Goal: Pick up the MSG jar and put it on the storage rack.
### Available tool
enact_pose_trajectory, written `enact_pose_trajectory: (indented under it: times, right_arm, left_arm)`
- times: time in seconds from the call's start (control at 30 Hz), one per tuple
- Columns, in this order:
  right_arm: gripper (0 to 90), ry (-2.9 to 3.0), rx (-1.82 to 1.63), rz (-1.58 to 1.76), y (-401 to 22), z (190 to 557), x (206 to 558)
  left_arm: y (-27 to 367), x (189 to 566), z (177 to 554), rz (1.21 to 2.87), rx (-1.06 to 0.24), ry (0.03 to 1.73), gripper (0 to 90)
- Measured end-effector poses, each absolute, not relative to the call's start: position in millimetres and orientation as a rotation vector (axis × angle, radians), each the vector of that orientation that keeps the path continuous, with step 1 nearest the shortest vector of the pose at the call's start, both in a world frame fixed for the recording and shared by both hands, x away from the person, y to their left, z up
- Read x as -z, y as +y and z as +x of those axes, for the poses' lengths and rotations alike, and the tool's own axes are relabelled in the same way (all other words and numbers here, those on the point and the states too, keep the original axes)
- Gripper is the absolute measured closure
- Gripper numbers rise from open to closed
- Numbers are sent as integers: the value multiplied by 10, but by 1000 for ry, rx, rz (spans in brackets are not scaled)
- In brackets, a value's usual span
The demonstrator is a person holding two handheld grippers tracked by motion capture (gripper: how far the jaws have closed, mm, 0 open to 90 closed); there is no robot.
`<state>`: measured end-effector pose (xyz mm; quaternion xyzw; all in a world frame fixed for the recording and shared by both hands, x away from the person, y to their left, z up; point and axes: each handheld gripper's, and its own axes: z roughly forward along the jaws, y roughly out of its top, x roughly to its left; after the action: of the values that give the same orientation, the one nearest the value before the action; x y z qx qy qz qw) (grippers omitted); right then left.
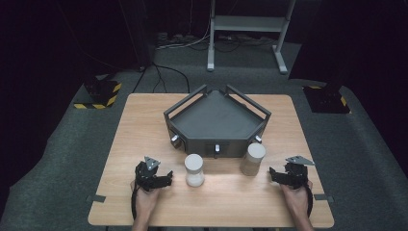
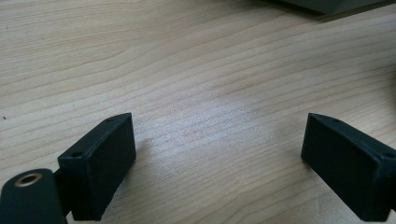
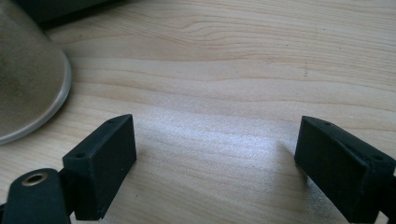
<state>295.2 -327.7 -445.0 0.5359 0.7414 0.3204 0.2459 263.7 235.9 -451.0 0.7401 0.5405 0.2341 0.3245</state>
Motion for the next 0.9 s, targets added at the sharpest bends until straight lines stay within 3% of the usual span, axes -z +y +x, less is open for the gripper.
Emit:
enact_pose_trajectory:
  times: [0.9]
  right_arm:
    - [118,2023,-873,1463,-3276,2950,4448]
  left_arm:
    - [2368,4503,2647,1959,-600,1393,65]
